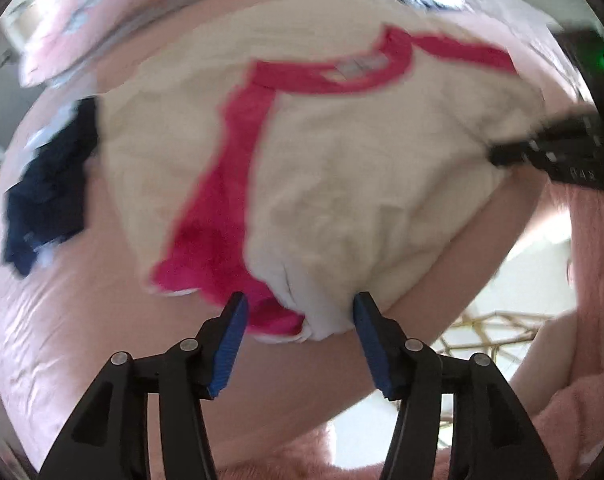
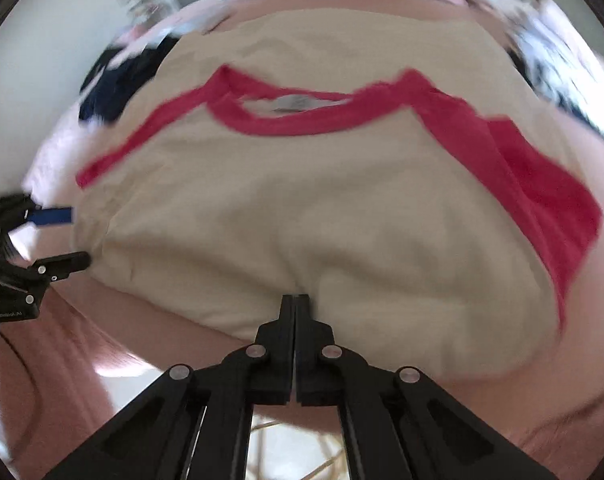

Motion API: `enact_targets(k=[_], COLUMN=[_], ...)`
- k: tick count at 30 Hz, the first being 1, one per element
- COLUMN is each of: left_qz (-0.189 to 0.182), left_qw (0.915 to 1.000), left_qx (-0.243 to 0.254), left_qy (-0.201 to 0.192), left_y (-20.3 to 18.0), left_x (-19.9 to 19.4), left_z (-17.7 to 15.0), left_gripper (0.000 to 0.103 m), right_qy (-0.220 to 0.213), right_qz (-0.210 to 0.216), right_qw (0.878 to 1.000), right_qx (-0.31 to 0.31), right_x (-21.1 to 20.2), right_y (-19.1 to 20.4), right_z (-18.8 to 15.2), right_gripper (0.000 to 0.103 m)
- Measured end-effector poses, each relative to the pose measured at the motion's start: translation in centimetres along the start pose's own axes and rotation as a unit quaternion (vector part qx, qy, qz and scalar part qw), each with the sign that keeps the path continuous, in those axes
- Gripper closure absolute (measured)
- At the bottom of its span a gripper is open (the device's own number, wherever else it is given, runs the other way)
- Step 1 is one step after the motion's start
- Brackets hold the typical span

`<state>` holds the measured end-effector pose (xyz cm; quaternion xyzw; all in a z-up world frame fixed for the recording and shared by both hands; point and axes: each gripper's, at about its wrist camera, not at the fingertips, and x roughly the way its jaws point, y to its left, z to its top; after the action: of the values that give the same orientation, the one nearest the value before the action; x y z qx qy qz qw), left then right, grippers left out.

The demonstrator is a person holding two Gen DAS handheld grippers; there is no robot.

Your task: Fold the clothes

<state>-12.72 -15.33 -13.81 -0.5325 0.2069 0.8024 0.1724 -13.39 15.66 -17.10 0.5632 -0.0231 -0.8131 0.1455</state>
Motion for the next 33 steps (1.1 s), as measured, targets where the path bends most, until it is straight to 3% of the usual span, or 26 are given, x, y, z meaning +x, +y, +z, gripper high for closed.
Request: enact_targets(k=[1, 2, 3, 5, 6, 7, 8, 12, 18, 21, 23, 26, 28, 33], left_qz=[0.022, 0.020, 0.003, -0.036, -0.053, -0.069, -0.078, -0.100, -0.124, -0.129, -0.129, -0.143, -0.134, -0.150], left_qw=[0.9996, 0.9993, 0.9993, 0.9982, 0.9972, 0.9960, 0.9953, 0.9932, 0.9851, 0.9819, 0.9821, 0.9808, 0.9824, 0.9828], left_qx=[-0.014, -0.026, -0.035, -0.048, -0.052, -0.056, -0.057, -0.059, -0.118, -0.138, -0.131, -0.125, -0.122, -0.084], left_qy=[-0.013, -0.017, -0.015, -0.003, -0.001, -0.002, -0.001, 0.002, -0.015, -0.016, -0.038, -0.045, -0.045, -0.067], left_y=[0.6, 1.0, 1.5, 1.5, 1.1, 0.7, 0.7, 0.2, 1.9, 2.6, 2.9, 3.6, 3.7, 2.0], left_x=[-1.0, -1.4, -1.4, -0.7, -0.4, -0.3, 0.1, 0.6, 1.6, 2.0, 0.2, -1.3, -1.1, -0.8], left_z=[-0.3, -0.6, -0.9, -2.1, -2.5, -2.9, -2.9, -2.8, -1.0, -0.5, -1.2, -2.5, -2.6, -2.2], left_gripper=[0.051, 0.051, 0.051, 0.053, 0.065, 0.089, 0.093, 0.094, 0.094, 0.093, 0.093, 0.079, 0.043, 0.043], right_qy=[-0.005, -0.011, -0.018, -0.018, -0.018, -0.013, -0.008, 0.026, 0.074, 0.069, 0.063, 0.040, 0.027, 0.009], right_qz=[-0.005, -0.020, -0.033, -0.007, 0.006, 0.026, 0.042, 0.059, 0.114, 0.113, 0.134, 0.143, 0.150, 0.174], right_qw=[1.000, 1.000, 0.999, 0.998, 0.997, 0.997, 0.995, 0.990, 0.977, 0.982, 0.985, 0.986, 0.987, 0.985], right_qx=[-0.001, -0.013, -0.032, -0.058, -0.071, -0.076, -0.088, -0.125, -0.165, -0.132, -0.087, -0.071, -0.055, -0.012], right_x=[-0.8, -1.3, -1.8, -2.1, -2.3, -2.2, -1.9, 0.0, 2.7, 4.4, 4.5, 3.7, 3.3, 2.2], right_y=[0.2, 0.7, 1.5, 2.9, 3.7, 4.5, 5.5, 8.6, 11.5, 11.2, 10.2, 9.7, 9.4, 8.5], right_z=[-0.1, -0.2, -0.4, -0.5, -0.6, -0.4, -0.1, -0.2, -0.4, 1.5, 2.7, 3.1, 3.5, 4.0], right_gripper=[0.097, 0.094, 0.087, 0.082, 0.082, 0.082, 0.082, 0.082, 0.082, 0.082, 0.083, 0.083, 0.083, 0.082])
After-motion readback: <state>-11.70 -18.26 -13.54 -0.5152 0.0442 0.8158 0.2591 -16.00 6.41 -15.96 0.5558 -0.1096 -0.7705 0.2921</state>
